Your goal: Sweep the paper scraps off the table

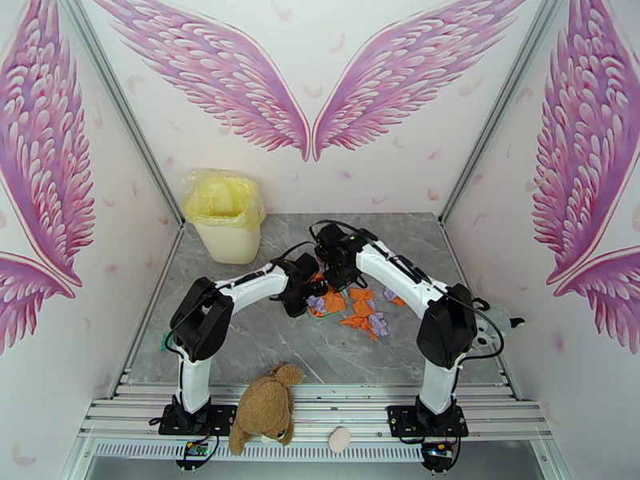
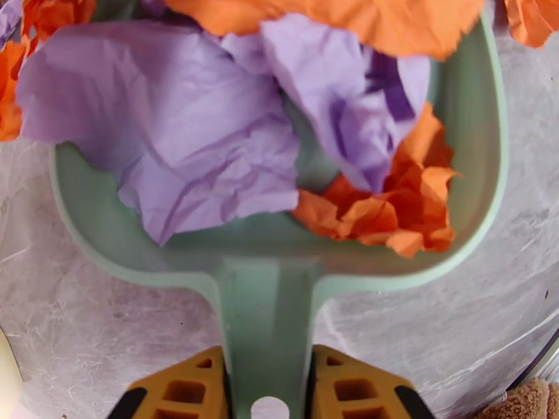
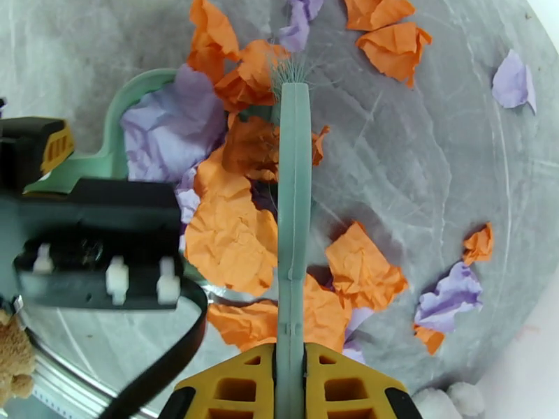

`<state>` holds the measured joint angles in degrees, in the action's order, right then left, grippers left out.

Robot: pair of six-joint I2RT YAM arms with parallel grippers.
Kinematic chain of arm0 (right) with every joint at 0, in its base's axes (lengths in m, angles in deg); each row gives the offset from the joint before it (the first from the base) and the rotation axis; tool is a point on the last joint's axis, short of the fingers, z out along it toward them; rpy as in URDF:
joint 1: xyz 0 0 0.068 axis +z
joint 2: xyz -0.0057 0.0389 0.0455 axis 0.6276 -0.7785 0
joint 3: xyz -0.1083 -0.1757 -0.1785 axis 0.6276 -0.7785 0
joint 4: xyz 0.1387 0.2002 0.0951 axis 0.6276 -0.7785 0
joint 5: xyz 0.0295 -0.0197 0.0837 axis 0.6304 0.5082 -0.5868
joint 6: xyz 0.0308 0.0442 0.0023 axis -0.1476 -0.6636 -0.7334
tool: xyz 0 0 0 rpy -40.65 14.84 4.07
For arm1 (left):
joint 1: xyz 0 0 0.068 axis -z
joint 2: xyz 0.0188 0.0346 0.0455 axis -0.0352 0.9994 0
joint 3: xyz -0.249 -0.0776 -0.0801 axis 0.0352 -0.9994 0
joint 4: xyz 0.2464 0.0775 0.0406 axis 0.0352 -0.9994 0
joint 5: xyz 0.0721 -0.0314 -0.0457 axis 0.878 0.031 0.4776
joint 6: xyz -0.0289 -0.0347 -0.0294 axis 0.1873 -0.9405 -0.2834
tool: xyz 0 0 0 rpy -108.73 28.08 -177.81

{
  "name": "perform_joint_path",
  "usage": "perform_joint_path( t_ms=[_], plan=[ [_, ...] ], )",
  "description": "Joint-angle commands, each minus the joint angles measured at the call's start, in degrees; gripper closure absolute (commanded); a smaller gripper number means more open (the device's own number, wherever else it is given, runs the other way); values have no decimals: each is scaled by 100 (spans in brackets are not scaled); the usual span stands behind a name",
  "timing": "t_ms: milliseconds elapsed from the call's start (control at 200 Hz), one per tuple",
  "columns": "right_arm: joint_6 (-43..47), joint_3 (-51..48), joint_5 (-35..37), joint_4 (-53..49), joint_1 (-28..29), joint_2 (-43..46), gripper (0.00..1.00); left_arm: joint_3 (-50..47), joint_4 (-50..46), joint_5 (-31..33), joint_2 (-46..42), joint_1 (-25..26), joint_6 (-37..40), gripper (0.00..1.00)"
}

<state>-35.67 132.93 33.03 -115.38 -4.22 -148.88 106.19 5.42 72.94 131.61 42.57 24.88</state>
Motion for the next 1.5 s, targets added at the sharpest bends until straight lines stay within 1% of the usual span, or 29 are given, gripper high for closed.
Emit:
perform_joint_path(
  t_ms=[0, 110, 180, 280, 460, 600, 735, 775, 1050, 1255, 1495],
  plan=[
    [-202, 350, 105, -384, -106, 320, 99, -43, 118, -111, -39, 16, -15, 100],
    [-293, 579, 508, -420, -352, 497, 99, -141, 130, -105, -101, 28, -15, 100],
    [-292, 731, 854, -491, -501, 526, 99, -208, 123, -101, -137, 29, 1, 100],
    [-248, 833, 1162, -530, -717, 536, 99, -361, 192, -139, -253, 36, 27, 100],
    [-87, 774, 2276, -693, -1109, 305, 99, -576, 190, -153, -464, 72, 43, 100],
    [-13, 535, 2435, -430, -1459, 269, 99, -820, 130, -145, -659, 121, 70, 100],
    [71, 476, 2760, -405, -1626, 27, 100, -970, 46, -77, -854, 211, 50, 100],
    [76, 451, 2849, -414, -1669, -58, 100, -1183, -6, -25, -889, 249, 45, 100],
    [28, -163, 2827, -156, -1804, -346, 100, -1603, -132, 13, -1315, 389, 29, 100],
    [-25, -743, 2779, 46, -1831, -228, 100, -1779, -154, -51, -1593, 583, 61, 100],
    [-100, -1395, 2500, 210, -1817, 56, 100, -1616, -154, 56, -1191, 924, -20, 100]
  ],
)
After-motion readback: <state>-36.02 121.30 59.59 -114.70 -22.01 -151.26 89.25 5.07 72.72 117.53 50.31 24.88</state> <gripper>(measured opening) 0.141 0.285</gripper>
